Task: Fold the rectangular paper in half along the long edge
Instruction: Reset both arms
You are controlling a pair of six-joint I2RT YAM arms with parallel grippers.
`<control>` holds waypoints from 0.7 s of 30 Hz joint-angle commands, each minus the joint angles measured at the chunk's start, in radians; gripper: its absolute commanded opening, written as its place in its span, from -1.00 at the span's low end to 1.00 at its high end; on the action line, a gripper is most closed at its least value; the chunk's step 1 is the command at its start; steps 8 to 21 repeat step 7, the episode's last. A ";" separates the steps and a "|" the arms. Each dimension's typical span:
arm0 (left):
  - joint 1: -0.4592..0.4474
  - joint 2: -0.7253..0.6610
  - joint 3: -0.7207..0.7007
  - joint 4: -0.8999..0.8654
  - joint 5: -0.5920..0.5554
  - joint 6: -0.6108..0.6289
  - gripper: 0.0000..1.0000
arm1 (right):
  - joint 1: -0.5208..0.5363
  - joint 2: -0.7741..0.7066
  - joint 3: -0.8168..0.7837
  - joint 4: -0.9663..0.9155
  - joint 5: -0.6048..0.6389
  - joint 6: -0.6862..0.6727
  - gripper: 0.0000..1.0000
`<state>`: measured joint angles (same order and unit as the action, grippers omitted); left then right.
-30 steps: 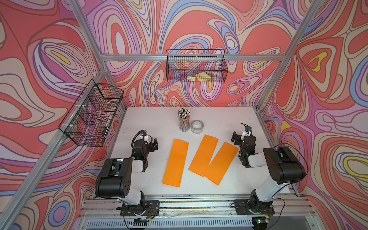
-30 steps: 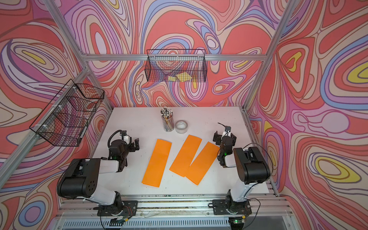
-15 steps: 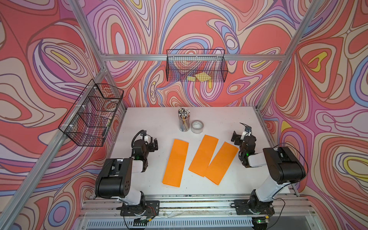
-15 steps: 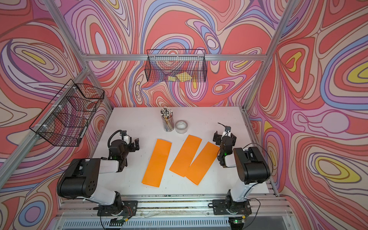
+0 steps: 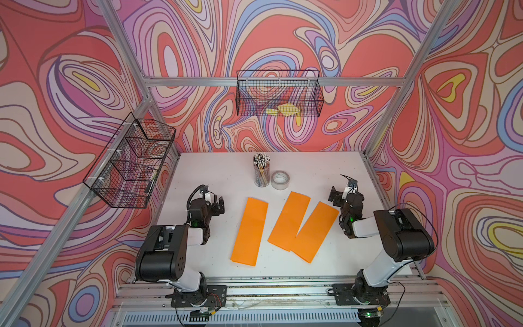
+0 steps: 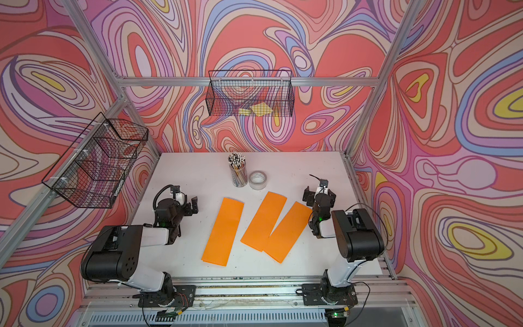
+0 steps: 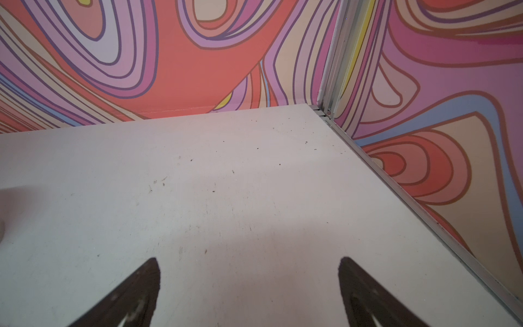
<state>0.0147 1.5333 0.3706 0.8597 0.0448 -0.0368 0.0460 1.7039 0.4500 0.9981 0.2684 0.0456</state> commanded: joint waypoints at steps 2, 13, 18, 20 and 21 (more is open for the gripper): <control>0.004 0.002 0.011 0.006 0.009 0.017 0.98 | -0.004 0.000 0.001 -0.001 -0.002 0.004 0.96; 0.004 0.005 0.017 0.005 0.010 0.015 0.98 | -0.004 0.000 0.001 -0.001 -0.003 0.004 0.96; 0.004 0.005 0.017 0.005 0.010 0.015 0.98 | -0.004 0.000 0.001 -0.001 -0.003 0.004 0.96; 0.004 0.005 0.017 0.005 0.010 0.015 0.98 | -0.004 0.000 0.001 -0.001 -0.003 0.004 0.96; 0.004 0.005 0.017 0.005 0.010 0.015 0.98 | -0.004 0.000 0.001 -0.001 -0.003 0.004 0.96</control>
